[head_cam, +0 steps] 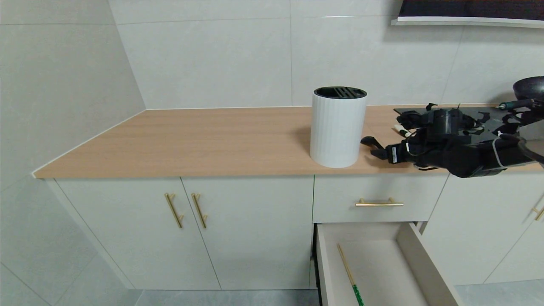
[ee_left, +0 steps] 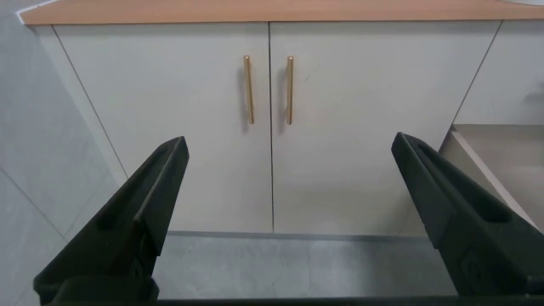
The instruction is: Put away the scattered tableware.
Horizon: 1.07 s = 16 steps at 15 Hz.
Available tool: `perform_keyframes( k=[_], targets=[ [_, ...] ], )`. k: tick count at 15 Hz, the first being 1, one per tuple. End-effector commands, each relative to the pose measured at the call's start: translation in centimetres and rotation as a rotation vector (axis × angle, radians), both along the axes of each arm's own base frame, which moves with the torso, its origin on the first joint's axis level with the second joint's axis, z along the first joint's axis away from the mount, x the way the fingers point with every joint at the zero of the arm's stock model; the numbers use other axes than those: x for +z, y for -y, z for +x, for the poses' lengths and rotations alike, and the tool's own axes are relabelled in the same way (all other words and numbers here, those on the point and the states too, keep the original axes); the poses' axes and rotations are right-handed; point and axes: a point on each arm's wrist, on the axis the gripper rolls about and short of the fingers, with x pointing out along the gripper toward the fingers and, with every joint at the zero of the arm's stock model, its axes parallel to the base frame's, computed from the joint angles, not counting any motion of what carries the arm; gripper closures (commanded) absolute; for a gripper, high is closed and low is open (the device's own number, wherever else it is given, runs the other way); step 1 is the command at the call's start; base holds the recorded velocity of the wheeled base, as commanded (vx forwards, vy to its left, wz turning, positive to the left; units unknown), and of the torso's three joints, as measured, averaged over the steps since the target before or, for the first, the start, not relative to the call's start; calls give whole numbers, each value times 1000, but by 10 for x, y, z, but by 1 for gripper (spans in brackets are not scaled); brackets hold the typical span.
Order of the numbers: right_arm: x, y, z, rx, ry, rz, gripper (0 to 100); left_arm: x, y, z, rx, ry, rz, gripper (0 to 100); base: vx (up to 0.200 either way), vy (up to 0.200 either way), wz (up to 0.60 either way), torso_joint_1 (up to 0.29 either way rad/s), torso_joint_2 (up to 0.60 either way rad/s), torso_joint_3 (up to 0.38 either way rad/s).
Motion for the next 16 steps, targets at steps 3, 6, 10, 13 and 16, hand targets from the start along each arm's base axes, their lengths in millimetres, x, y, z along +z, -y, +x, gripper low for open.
perform_keyframes(
  k=[3,6,10,13,16],
  targets=[
    [-21,3,14,-18,-29,-6,0,0,0,0,0,0,0,0,0,0,0,0,0,0],
    [-24,5,16,-27,-35,-6,0,0,0,0,0,0,0,0,0,0,0,0,0,0],
    [-28,5,18,-27,-46,-7,100,0,0,0,0,0,0,0,0,0,0,0,0,0],
    [-27,5,18,-27,-42,-7,100,0,0,0,0,1,0,0,0,0,0,0,0,0],
    [-20,5,15,-35,-47,15,100,0,0,0,0,0,0,0,0,0,0,0,0,0]
  ],
)
